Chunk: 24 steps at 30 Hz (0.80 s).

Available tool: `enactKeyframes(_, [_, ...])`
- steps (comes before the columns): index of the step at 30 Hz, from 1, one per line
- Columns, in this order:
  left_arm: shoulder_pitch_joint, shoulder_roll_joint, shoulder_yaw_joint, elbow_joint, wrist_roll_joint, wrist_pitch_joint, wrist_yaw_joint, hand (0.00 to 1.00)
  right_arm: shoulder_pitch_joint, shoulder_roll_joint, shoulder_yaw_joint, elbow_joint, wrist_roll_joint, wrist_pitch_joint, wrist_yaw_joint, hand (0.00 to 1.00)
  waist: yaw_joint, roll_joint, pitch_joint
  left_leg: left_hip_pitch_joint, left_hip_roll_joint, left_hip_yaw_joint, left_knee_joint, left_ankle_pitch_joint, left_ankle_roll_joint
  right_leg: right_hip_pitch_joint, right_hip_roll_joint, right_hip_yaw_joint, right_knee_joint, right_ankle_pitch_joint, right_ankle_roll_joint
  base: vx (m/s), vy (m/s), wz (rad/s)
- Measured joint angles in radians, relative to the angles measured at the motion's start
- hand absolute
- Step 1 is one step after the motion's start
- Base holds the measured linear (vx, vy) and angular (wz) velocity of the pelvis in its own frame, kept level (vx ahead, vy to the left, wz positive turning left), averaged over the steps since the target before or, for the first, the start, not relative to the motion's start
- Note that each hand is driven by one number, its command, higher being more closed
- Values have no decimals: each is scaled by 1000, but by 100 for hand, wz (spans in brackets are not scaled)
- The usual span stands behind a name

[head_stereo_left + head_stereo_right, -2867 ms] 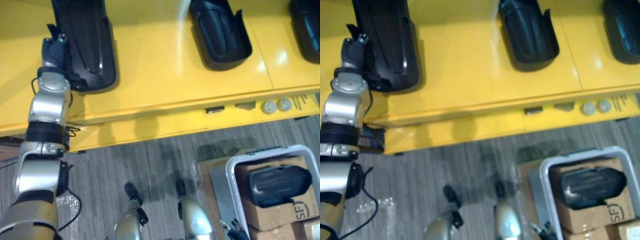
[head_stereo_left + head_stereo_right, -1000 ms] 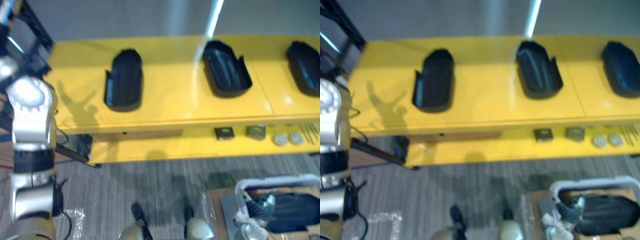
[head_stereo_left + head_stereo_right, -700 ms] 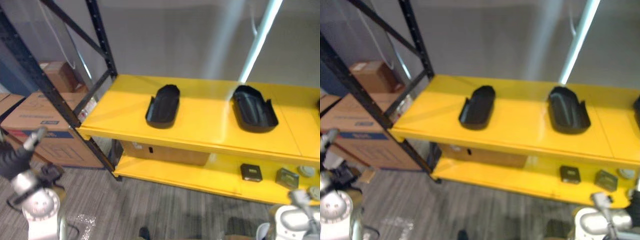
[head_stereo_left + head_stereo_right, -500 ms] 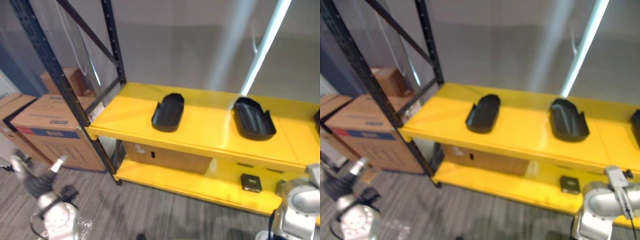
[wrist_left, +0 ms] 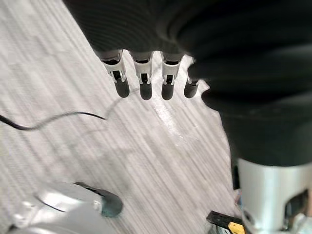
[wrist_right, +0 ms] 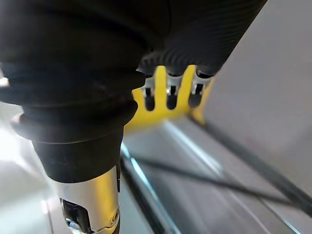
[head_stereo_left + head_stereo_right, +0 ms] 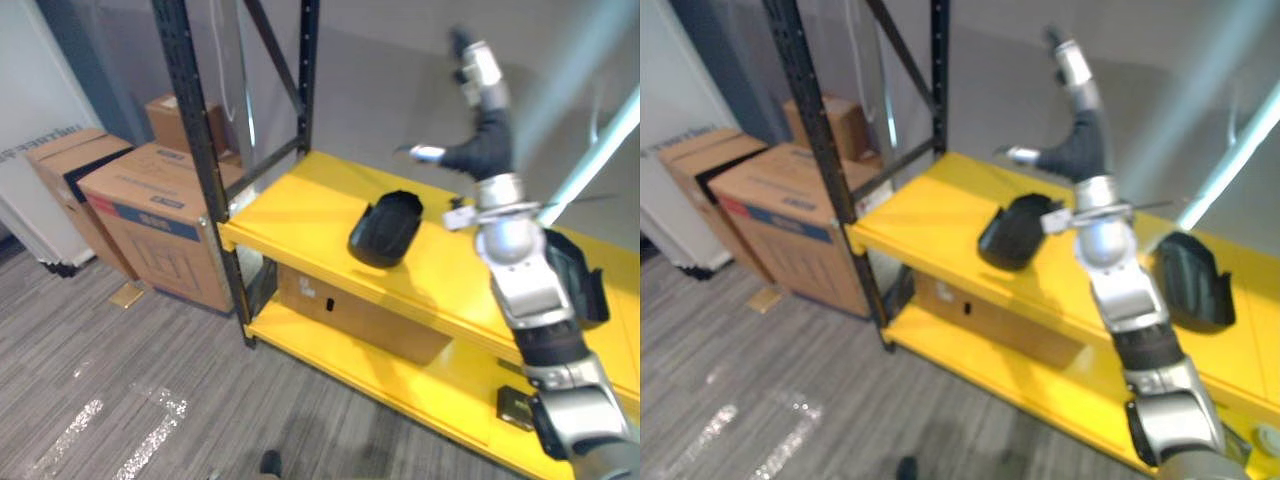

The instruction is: Walk over and take plastic housings, then place them on the shelf

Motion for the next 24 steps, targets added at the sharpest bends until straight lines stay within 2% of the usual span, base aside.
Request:
enactKeyframes(2, [-1,1,1,31,-6,-6,-14,0,-5,5,48,21,-95,29,16,0,4,5,8,1,7,-7,0,4,-6,0,7,-3,0,-7,5,-88,-30,5])
enactKeyframes(5, [-2,2,6,33,-7,-6,-25,0,-5,15,94,26,-168,58,23,0,4,4,21,0,15,-18,0,7,-15,1,15,-11,7,-16,6,-61,-30,8])
enactKeyframes(7, [-11,5,6,33,-35,-6,-34,0,-5,38,116,32,-254,103,45,0,3,-1,30,-7,21,-28,0,10,-19,0,23,-20,6,-17,6,-47,-29,10])
enactKeyframes(10, [-14,11,6,32,-45,-7,-36,0,-5,46,136,33,-320,169,90,0,4,-12,33,-13,22,-31,0,12,-22,-3,24,-22,2,-17,6,-9,-15,3])
enactKeyframes(15, [-36,38,3,32,-44,-7,-58,0,-5,46,186,61,-386,214,150,0,4,-26,42,-14,22,-29,0,15,-18,-3,26,-21,-2,-16,5,5,-7,0])
enactKeyframes(21, [-62,34,-16,32,-44,-7,-85,0,-15,107,225,230,-487,271,168,0,10,-25,44,-9,29,-28,0,16,-20,-1,32,-20,1,-15,7,7,-16,-1])
enactKeyframes(24, [-64,32,-32,32,-44,-5,-99,0,-22,124,224,316,-531,302,161,0,19,-13,61,-4,24,-29,0,11,-26,3,30,-26,3,-21,6,0,0,0])
